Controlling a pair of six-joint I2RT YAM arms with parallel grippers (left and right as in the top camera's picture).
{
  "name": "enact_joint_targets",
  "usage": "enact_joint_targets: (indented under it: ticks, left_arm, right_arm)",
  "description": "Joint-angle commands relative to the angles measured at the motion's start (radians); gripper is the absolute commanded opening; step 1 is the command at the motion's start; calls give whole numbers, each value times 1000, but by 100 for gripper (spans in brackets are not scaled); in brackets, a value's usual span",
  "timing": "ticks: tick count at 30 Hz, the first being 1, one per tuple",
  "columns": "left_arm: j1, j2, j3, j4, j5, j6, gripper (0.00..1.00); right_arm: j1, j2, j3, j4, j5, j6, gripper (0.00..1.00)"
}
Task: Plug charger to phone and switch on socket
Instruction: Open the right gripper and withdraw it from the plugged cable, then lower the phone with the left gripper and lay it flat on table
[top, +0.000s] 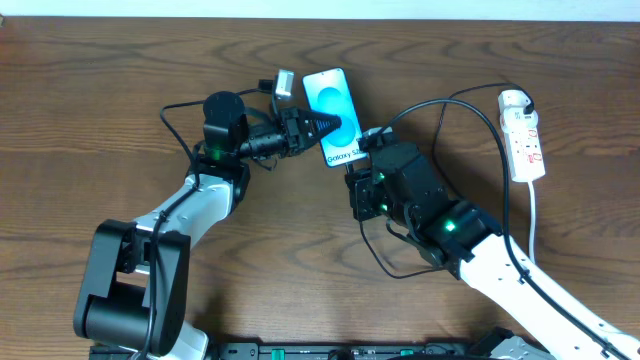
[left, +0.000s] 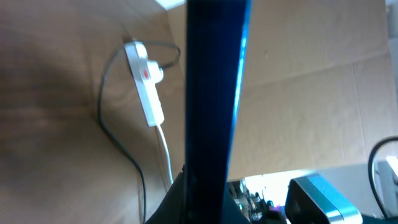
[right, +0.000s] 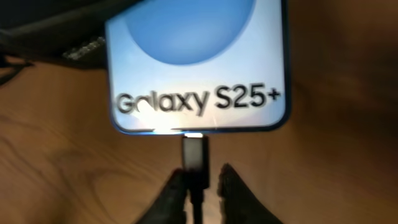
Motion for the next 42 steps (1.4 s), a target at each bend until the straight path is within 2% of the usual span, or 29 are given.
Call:
enact_joint_targets:
  ticks: [1,4,10,11,15,20,24,30,33,38,42]
  left_arm:
    - [-23,-6,5,6,95,2,7]
    - [-23,-6,5,6,75,-5,7]
    - [-30,-6,6,6,15,-50,7]
    - [-38,-7,6,7,-10,-60,7]
    - [-86,-7,14,13,-92,-69,7]
    - [-167,-7,61,0,-166,-53,7]
    - [-214,-7,140,-176,-223,67,7]
    - [-267,-7,319,-754,-433,455,7]
    - [-272,-6,356,-950,-530,624,7]
    - [-272,13,355,-1107,-608,820,7]
    - [-272,52,355,-1094,-608,830,7]
  right_arm:
    - [-1,-87,32,-53,25,-31,40]
    - [-13,-188,40,-128,37,-35,58]
    - [-41,-461,42,-218,128,-34,73]
    - [-46,-551,42,-234,168,-34,81]
    - [-48,-725,42,-278,268,-33,88]
    - [-48,-866,42,-369,386,15,92]
    - [-48,-904,42,-434,425,50,93]
    - [-48,-903,41,-473,425,64,93]
    - [-48,-903,41,-473,425,63,93]
    - [-48,-902,40,-473,425,64,93]
    - [-48,-899,38,-473,425,101,94]
